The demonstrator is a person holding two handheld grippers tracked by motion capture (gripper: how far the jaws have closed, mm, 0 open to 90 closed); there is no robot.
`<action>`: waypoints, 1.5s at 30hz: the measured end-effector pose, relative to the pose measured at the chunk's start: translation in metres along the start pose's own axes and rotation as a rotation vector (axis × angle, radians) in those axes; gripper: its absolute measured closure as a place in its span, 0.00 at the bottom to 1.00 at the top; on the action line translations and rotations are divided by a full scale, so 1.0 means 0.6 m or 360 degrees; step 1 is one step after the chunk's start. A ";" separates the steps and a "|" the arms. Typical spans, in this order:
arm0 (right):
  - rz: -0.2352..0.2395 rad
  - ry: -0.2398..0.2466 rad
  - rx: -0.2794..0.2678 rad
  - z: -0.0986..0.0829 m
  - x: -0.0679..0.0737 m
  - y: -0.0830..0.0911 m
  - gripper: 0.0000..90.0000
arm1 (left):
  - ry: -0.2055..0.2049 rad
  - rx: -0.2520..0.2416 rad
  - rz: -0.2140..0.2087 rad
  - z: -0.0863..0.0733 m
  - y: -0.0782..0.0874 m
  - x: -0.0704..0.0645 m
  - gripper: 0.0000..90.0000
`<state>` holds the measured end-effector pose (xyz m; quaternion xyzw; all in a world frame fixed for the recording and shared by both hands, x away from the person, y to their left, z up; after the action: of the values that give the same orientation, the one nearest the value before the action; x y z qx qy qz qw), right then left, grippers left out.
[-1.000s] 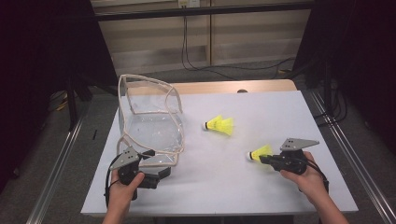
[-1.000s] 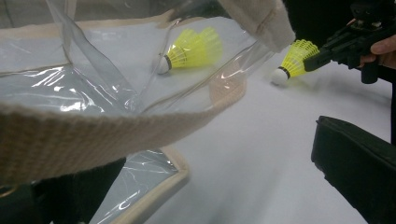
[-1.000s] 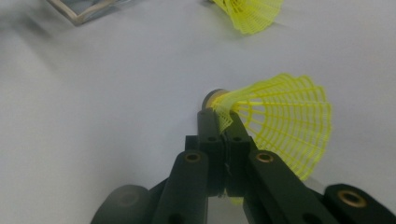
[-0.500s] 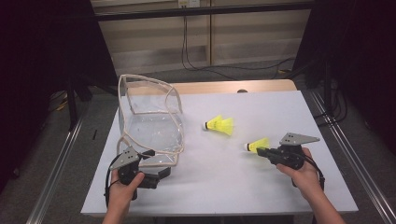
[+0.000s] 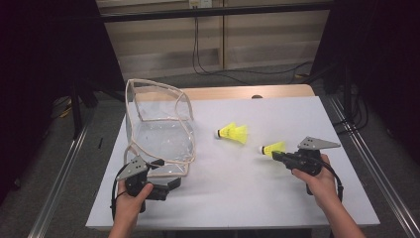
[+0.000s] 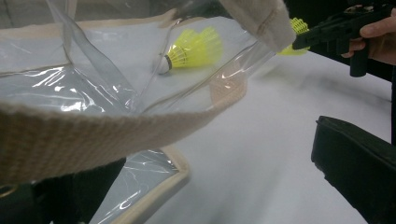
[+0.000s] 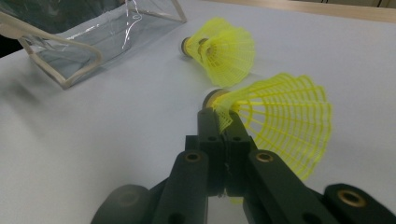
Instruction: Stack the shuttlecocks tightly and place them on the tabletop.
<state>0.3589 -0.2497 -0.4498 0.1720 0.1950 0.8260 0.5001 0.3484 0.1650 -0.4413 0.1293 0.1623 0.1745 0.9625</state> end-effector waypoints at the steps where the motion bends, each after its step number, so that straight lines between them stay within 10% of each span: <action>1: 0.0002 -0.0006 -0.0007 0.001 0.000 -0.001 1.00 | -0.0001 0.0000 0.0003 0.000 0.000 0.000 0.04; 45: -0.0051 -0.0093 -0.0017 0.028 -0.010 -0.038 1.00 | -0.0003 0.0008 0.0009 -0.001 0.000 0.002 0.04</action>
<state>0.3866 -0.2426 -0.4474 0.1902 0.1786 0.8136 0.5197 0.3491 0.1659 -0.4421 0.1325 0.1614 0.1766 0.9619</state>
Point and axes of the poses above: each handheld gripper's, and its own axes: y roughly backward along the jaws, z roughly out of its top, x roughly to its left, the point moved 5 cm from there along -y, roughly forward along the jaws, and after that the axes turned 12 degrees about -z, right-handed, at the moved point
